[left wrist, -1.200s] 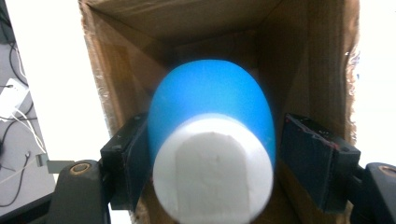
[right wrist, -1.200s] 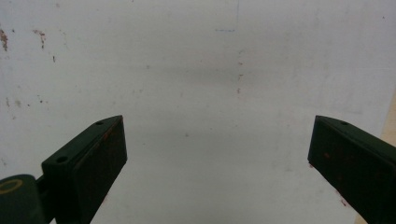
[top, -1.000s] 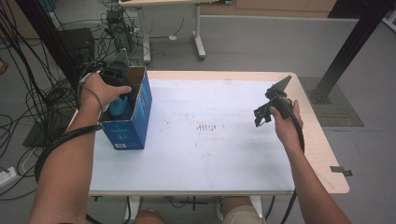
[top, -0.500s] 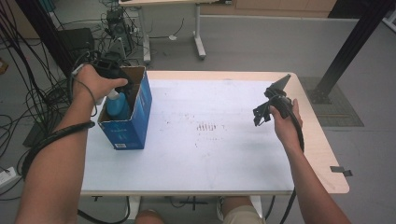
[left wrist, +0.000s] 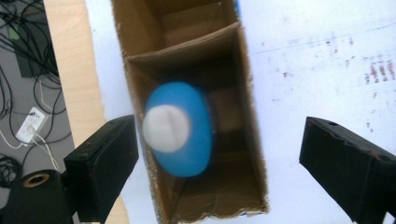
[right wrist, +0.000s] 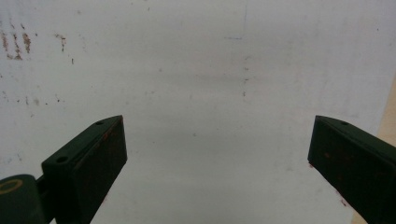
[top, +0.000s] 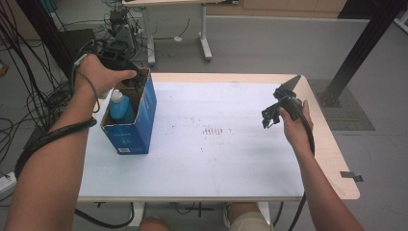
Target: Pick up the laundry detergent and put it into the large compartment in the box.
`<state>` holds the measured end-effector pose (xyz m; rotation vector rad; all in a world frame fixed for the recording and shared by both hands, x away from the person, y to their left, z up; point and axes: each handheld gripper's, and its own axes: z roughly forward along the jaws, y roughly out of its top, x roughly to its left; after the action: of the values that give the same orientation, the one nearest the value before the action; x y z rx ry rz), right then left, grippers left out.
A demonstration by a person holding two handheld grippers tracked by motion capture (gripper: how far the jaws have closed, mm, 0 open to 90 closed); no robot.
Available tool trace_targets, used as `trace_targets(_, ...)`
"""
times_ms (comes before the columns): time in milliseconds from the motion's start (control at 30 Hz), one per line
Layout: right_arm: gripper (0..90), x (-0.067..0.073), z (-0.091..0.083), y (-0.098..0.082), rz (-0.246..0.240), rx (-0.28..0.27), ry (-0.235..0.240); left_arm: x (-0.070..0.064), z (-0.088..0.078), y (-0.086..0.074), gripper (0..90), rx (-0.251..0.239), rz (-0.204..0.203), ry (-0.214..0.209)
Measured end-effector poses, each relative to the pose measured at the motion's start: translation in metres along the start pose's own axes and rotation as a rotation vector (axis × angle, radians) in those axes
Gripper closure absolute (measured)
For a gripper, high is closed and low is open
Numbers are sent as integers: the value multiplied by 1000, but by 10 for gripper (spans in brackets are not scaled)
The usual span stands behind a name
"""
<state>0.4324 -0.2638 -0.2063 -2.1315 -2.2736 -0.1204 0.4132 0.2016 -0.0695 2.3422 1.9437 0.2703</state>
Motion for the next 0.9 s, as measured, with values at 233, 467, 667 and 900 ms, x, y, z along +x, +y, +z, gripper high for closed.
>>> trace_targets(233, 45, -1, -1, 1, 0, 3, 0, -19, -7, 9, 111, -26, 30, -18)
trace_targets(467, 45, -2, -2, 1, 1, 0, 0, -42, -12, 23, 105, -44, 72, -41)
trace_targets(667, 46, -2, -2, 1, -5, 4, 0, -66, -17, 37, 104, -62, 111, -63)
trace_targets(900, 45, -5, -5, 0, 2, 2, -1, -95, -18, 50, 104, -58, 168, -79)
